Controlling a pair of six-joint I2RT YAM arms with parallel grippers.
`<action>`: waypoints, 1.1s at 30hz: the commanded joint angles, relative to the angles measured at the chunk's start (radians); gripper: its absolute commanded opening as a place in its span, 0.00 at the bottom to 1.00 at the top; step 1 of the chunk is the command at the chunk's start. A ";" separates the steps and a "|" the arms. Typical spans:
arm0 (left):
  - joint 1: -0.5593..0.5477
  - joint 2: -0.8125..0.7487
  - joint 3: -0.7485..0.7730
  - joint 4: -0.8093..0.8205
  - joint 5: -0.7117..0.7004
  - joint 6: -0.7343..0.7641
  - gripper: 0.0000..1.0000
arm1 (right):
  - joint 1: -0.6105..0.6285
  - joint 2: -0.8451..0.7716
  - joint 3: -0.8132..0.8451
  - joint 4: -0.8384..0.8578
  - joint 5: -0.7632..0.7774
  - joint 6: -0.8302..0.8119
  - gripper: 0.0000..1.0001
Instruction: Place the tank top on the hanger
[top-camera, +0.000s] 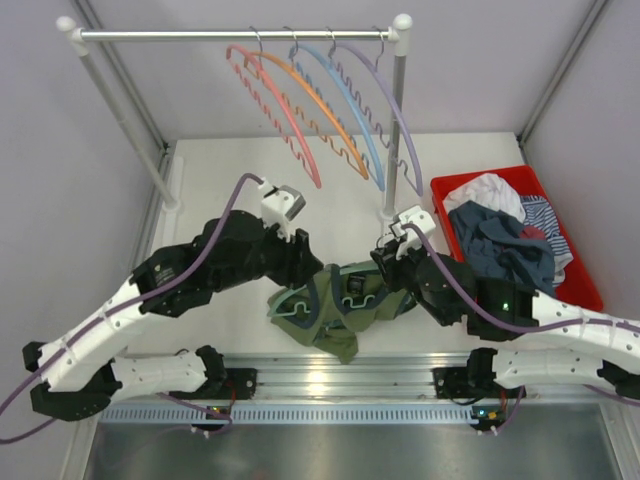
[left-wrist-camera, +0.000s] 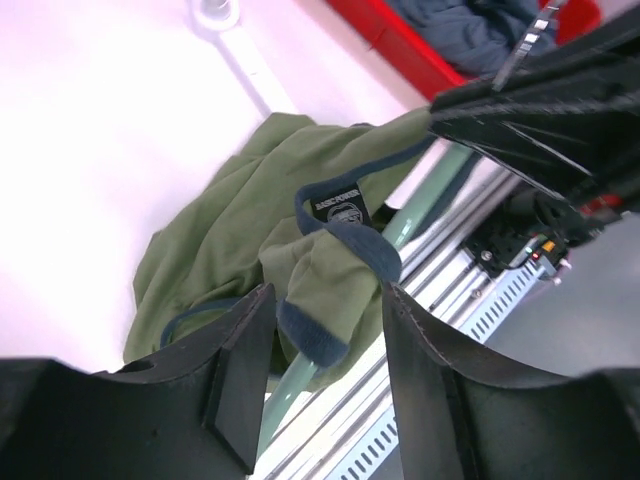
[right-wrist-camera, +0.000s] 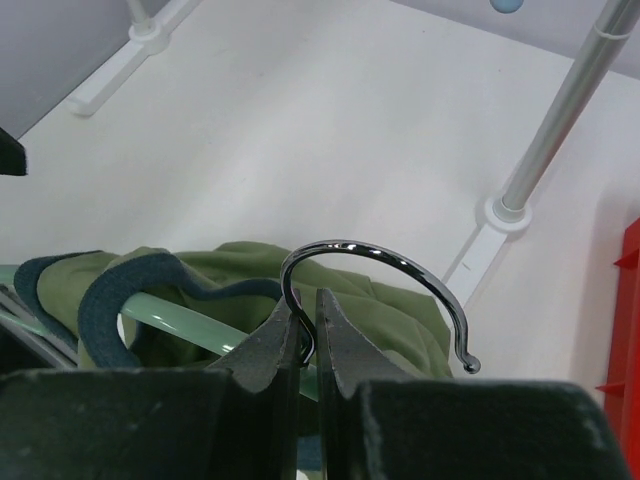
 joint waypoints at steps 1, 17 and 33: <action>-0.004 -0.048 -0.029 0.047 0.079 0.085 0.53 | 0.019 -0.026 0.026 0.058 -0.027 0.005 0.00; -0.004 -0.009 -0.109 0.083 0.280 0.247 0.52 | 0.019 -0.010 0.096 0.008 -0.095 -0.001 0.00; -0.004 -0.055 -0.246 0.209 0.375 0.215 0.00 | 0.018 0.030 0.181 -0.028 -0.118 -0.019 0.01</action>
